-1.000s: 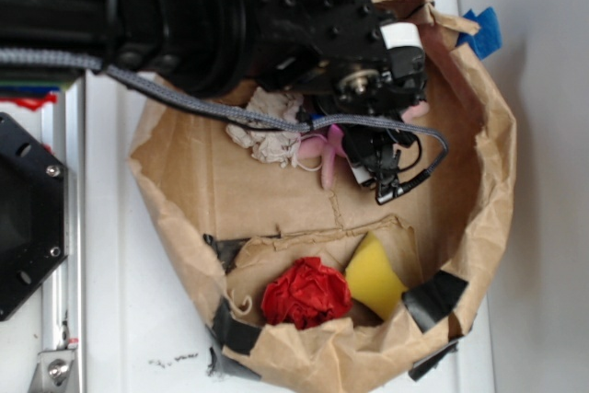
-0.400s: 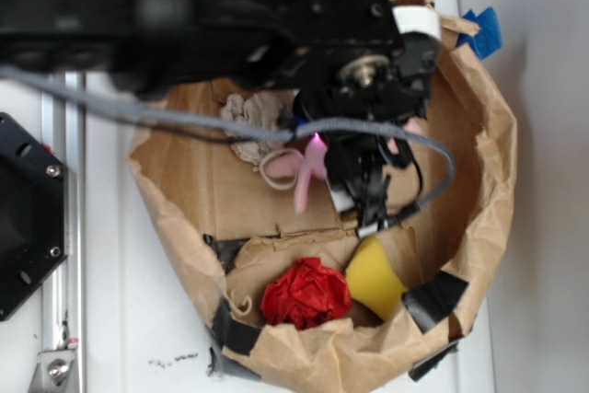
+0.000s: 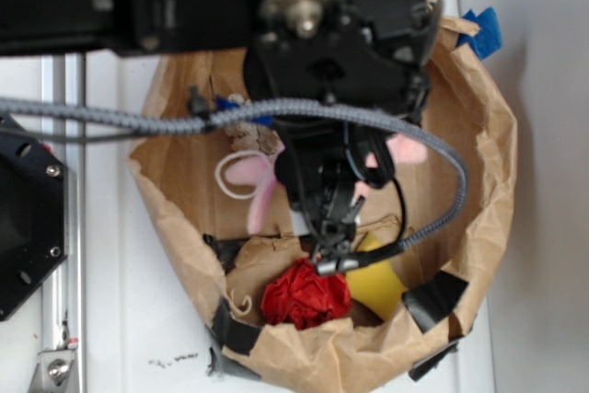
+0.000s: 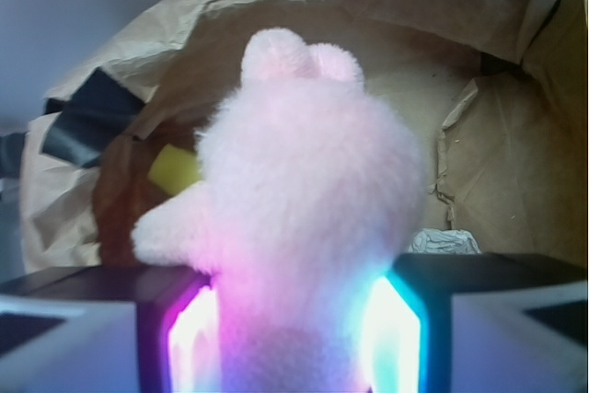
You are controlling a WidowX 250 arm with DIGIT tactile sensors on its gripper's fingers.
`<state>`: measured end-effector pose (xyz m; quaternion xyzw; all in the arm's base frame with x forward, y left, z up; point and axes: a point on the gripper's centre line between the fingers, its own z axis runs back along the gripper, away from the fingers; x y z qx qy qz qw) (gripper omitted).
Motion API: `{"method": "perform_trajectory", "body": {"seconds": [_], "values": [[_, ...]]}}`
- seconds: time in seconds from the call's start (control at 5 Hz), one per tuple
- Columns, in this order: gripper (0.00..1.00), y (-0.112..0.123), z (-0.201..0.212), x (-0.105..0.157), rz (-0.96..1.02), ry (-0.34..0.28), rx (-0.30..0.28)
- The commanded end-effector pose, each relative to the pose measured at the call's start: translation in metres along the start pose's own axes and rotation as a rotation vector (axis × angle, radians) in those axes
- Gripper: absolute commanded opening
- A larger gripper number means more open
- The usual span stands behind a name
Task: Grab the pink bunny.
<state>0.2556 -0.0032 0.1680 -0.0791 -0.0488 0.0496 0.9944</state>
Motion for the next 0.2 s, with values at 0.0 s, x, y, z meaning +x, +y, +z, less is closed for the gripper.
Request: {"method": "perform_trajectory", "body": {"seconds": [0.0], "values": [[0.0,-0.0004,0.0365,0.0125,-0.018,-0.093,0.026]]}}
